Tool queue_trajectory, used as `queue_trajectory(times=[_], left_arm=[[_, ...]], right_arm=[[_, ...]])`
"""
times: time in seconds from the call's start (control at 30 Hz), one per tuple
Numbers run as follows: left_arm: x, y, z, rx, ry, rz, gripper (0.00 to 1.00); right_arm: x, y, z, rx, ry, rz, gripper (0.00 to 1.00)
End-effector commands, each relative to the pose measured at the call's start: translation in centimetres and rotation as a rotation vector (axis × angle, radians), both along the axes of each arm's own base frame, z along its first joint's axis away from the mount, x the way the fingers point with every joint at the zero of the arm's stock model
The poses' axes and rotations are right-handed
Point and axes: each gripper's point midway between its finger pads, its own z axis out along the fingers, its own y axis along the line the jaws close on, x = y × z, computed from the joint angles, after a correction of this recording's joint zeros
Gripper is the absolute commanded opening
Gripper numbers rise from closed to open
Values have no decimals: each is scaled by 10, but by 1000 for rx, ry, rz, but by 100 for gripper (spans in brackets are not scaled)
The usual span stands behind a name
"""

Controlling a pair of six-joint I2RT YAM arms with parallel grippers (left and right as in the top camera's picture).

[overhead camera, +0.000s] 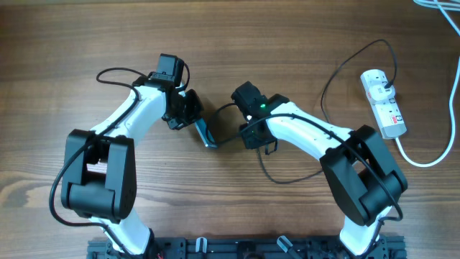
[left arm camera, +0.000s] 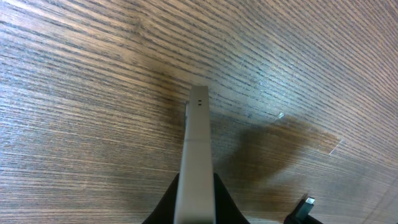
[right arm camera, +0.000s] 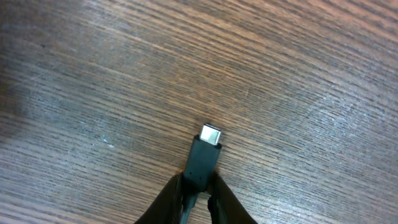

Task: Plug charger to phone and switch on socket
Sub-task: 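Lift the phone with the left gripper and raise the plug with the right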

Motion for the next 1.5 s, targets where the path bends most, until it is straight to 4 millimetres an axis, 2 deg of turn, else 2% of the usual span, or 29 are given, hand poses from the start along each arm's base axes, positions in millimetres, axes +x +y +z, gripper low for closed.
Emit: queue_trajectory(times=[0.0,0.2,0.33,0.4,0.47,0.53,0.6,0.67,0.7,0.8,0.87,0.97,1.1,1.2,1.27,1.33,1.47], left_arm=[[1,1,8,-2,-24,-5,4],[2,1,8,-2,-25,-5,4],[2,1,8,-2,-24,-5,4],[1,1,8,-4,-23,-5,4],[1,-3,9,-27,-20,-9,4],[2,-12,14,-87,-26,-21,4],[11,-25,28,-167,-98,-89,4],[21,-40,58,-261,-219,-175,4],[25,-47,80,-307,-292,-216,4],[28,-49,133,-378,-446,-261,4],[24,-48,167,-448,-521,-284,4],[17,-49,207,-570,-624,-354,4],[7,-47,257,-785,-749,-481,4],[10,-42,282,-875,-768,-468,4],[8,-44,295,-919,-769,-478,4],[7,-45,307,-965,-752,-473,4],[9,-45,320,-1024,-671,-389,4]], right_arm=[[-12,-15,-29,-33,82,-57,19],[-9,-9,-26,112,156,-109,17],[-9,-15,-28,111,164,-128,15],[-13,-17,-31,104,176,-130,4],[-14,-17,-31,105,177,-129,4],[-13,-7,-22,162,180,-70,4],[-11,5,5,273,173,-9,4],[-2,5,45,373,117,-8,4],[1,2,65,418,85,-12,4],[1,-1,130,588,-24,91,4],[-8,2,166,703,-81,199,4],[-32,13,206,881,-97,338,4],[-57,32,246,1137,-54,458,4],[-67,40,280,1329,-77,579,5],[-68,42,295,1401,-76,611,4],[-63,44,303,1420,-48,577,4],[-62,45,311,1447,-56,603,4]])
